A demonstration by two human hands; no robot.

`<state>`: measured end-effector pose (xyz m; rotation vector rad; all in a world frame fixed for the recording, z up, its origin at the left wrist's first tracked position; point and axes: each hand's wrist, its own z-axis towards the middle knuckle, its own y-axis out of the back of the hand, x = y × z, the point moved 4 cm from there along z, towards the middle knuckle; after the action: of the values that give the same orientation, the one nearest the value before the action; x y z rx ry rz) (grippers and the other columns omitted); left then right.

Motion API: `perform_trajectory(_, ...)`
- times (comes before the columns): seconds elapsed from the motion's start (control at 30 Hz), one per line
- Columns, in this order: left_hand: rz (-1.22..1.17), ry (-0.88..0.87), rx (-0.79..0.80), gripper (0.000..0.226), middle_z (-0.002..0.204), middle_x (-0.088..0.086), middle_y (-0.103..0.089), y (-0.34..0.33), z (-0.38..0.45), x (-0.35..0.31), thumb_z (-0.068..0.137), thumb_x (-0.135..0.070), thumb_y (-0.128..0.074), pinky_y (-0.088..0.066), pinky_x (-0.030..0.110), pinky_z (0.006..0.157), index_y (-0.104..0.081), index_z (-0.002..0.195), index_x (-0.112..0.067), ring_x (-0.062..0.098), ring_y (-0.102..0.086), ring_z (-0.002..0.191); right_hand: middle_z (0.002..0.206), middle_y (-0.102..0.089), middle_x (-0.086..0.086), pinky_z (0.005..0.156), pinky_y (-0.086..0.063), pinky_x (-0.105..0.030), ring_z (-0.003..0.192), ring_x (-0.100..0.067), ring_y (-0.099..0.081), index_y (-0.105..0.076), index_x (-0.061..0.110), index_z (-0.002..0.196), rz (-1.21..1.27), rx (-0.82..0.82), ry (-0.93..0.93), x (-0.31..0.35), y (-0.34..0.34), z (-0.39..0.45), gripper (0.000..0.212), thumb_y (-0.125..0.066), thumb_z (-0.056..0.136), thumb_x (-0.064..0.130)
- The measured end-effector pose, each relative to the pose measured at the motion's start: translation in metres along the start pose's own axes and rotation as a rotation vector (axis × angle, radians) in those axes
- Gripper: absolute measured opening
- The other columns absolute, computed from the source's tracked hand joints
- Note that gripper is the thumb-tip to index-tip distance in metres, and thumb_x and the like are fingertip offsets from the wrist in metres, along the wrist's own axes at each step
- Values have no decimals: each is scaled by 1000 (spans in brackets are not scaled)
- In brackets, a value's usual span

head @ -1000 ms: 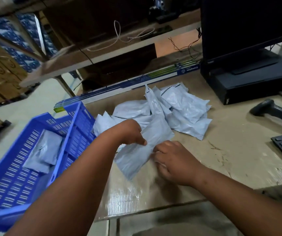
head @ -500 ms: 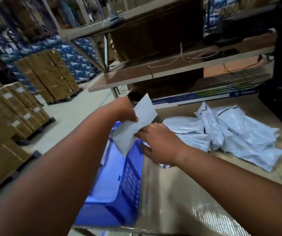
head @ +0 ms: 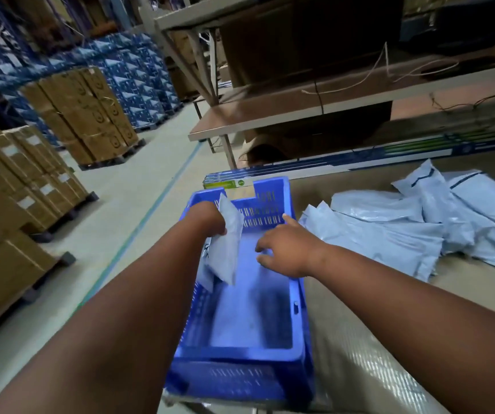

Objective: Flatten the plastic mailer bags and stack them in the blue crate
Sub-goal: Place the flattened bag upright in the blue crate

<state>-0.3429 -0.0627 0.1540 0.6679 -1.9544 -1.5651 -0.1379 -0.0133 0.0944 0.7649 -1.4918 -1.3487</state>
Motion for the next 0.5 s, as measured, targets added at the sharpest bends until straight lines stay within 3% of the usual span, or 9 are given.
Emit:
perform_trajectory(0.13,-61,46,61,59,123,10,-70,-51,38,25,80,-40,-84,-56,40,96,-68,129,-11,31,-68,114,135,-66,7,130,6,-51,133,-19,-52,-65,37,136,-42,20,-37,-4,-4,1,44,-47,99,54)
perform_trajectory(0.23,-57,39,70,69,133,13,-65,-84,81,36,78,-45,-80,-55,45,99,-61,135,-10,35,-64,121,136,-65,8,129,8,-51,137,-19,-48,-64,38,137,-63,49,-48,-4,-7,2,45,-47,100,57)
perform_trajectory(0.33,-65,64,70,88,139,13,-61,-107,112,44,69,-48,-74,-54,46,92,-53,146,-10,38,-62,123,138,-65,10,130,8,-49,138,-18,-48,-64,38,137,-73,58,-63,-2,-6,3,44,-48,100,55)
perform_trajectory(0.4,-97,65,62,78,144,13,-58,-103,110,41,80,-44,-72,-52,48,93,-52,148,-11,38,-59,129,138,-65,10,130,7,-49,137,-18,-49,-65,38,137,-74,47,-63,-2,-4,2,43,-50,100,55)
perform_trajectory(0.5,-128,108,66,73,155,12,-50,-93,100,38,91,-41,-68,-48,54,106,-46,154,-12,38,-51,140,135,-66,10,130,6,-49,135,-18,-50,-65,39,136,-75,41,-62,-3,-5,2,43,-51,100,56)
